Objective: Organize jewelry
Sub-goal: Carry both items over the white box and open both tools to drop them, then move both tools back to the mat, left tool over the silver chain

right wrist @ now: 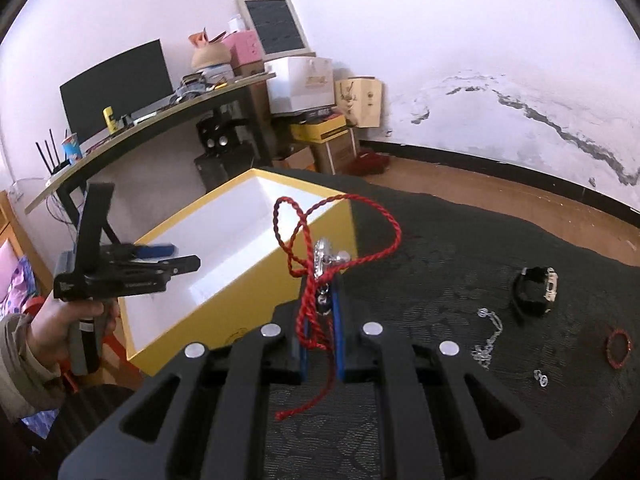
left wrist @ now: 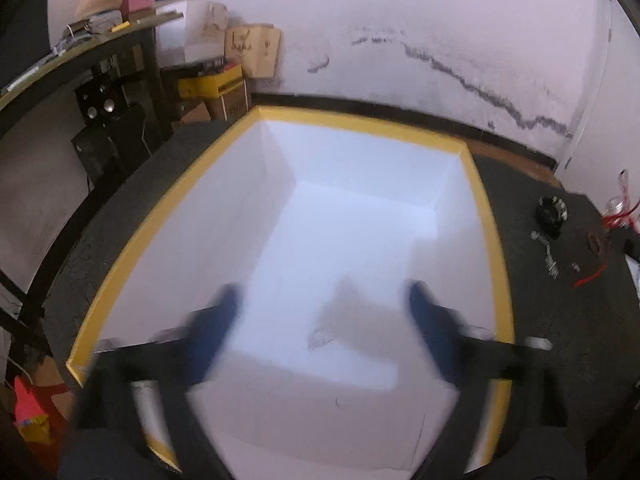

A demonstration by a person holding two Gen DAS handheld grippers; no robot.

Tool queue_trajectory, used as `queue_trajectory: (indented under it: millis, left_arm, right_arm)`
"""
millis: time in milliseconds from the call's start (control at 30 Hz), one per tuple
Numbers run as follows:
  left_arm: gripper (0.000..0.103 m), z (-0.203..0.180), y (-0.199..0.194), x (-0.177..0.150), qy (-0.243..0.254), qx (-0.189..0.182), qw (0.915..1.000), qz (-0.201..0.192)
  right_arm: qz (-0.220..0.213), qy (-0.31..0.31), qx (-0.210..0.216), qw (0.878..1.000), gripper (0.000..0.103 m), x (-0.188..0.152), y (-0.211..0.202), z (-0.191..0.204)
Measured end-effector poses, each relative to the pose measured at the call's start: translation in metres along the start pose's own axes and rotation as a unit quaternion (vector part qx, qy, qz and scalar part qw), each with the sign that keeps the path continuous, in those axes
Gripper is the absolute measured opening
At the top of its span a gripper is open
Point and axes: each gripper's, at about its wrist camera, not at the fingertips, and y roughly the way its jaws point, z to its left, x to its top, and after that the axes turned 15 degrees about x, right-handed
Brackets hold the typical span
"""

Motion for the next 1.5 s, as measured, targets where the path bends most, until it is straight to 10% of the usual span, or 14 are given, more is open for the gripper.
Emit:
queue_trajectory:
  millis: [567, 1000, 1067, 1300, 1500]
  left_arm:
    - [0.097, 0.038, -0.073, -0.01, 0.02, 0.015, 0.9995, -0.021]
    - [0.097, 0.037, -0.06, -0.019, 0.024, 0.018, 0.9995, 0.0]
    - [0.097, 0.036, -0.06, -0.02, 0.024, 0.018, 0.9995, 0.001]
    - [0.097, 0.03, -0.066, -0.014, 0.032, 0.019, 0.9993, -0.006]
    - [0.097, 0.003, -0.085, 0.0, 0.045, -0.016, 0.9984, -0.028]
  right_arm:
    - [0.039, -0.016, 0.137, 0.99, 0.01, 0.066, 0.11, 0.056]
    - [0.155, -0.041, 0.082, 0.984, 0.017, 0.04, 0.207, 0.057]
    - [0.147, -0.053, 0.071, 0.985, 0.046, 0.042, 0.206, 0.059]
    - [0.049, -0.057, 0.063, 0.995, 0.054, 0.074, 0.154, 0.053]
    - [-0.073, -0.07, 0.009, 0.995, 0.083, 0.089, 0.052, 0.012]
